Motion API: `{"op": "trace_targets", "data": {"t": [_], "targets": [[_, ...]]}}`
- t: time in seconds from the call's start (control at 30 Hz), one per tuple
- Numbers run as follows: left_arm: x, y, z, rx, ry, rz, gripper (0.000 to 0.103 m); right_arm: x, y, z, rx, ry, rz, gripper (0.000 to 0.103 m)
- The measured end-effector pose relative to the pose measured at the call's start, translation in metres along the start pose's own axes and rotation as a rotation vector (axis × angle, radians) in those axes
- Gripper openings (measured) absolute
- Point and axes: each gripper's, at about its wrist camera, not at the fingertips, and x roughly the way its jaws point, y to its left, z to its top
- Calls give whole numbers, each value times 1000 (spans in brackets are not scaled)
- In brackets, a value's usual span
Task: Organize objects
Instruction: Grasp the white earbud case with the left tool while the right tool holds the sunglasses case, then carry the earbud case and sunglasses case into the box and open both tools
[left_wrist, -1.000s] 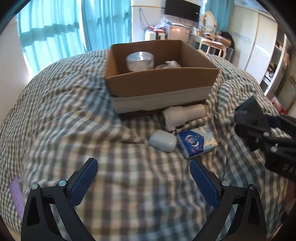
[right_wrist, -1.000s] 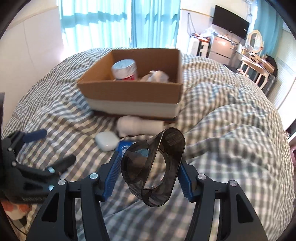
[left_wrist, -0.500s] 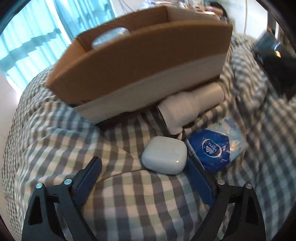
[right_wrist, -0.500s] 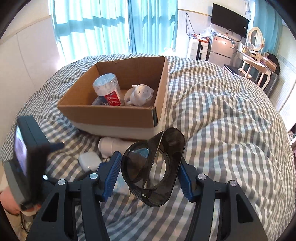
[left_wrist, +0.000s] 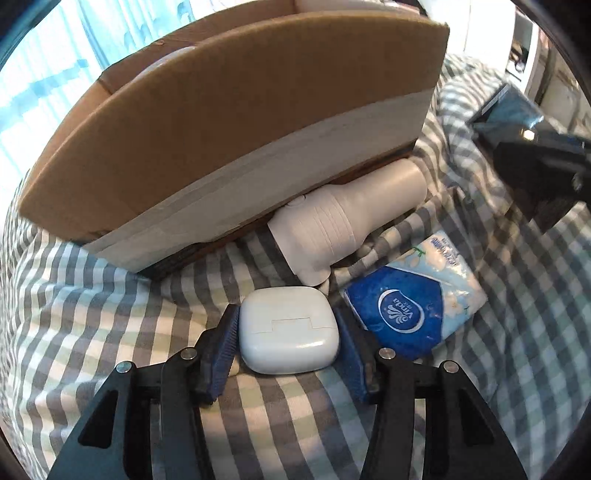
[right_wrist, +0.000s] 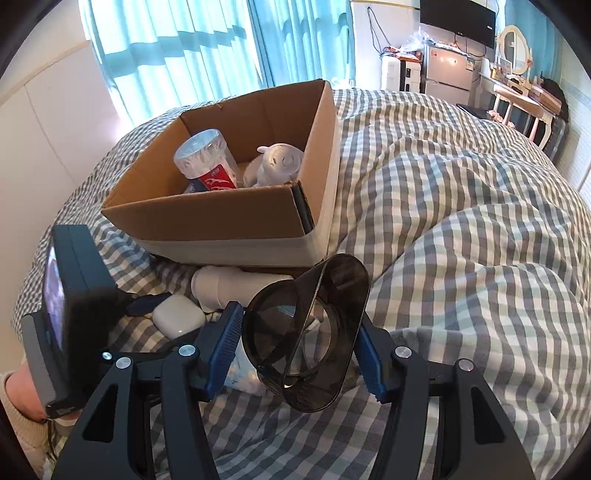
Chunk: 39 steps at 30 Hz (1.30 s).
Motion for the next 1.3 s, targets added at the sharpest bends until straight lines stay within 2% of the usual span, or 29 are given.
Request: {"op": "trace_targets", "data": {"t": [0.1,0.27,0.43,0.63,0.77,0.9,1.3], "targets": [[-16,8,-3,-61,-16,-54,52,-4,3,-4,-5,-5,-4,58],[-41,13,-11,-93,-60,-76,52,-13,13,-7,-16,-15,-14,58],[-69,22,-18,-113,-116,-72,52,-31,30,-14,-49,-33,-27,58],[-119,33,-42,-123,-218,-63,52,-58,55,-17,-91,-74,-49,58],[-136,35,-46,-128,-265,-64,52,-76,70,-18,-119,-97,-67,58],[-153,19,-41,-129,-297,-53,52,-94,82,-20,-140,-121,-80,58],[-192,25,-47,-135,-380,-35,52,-130,101,-25,-173,-172,-103,58]]}}
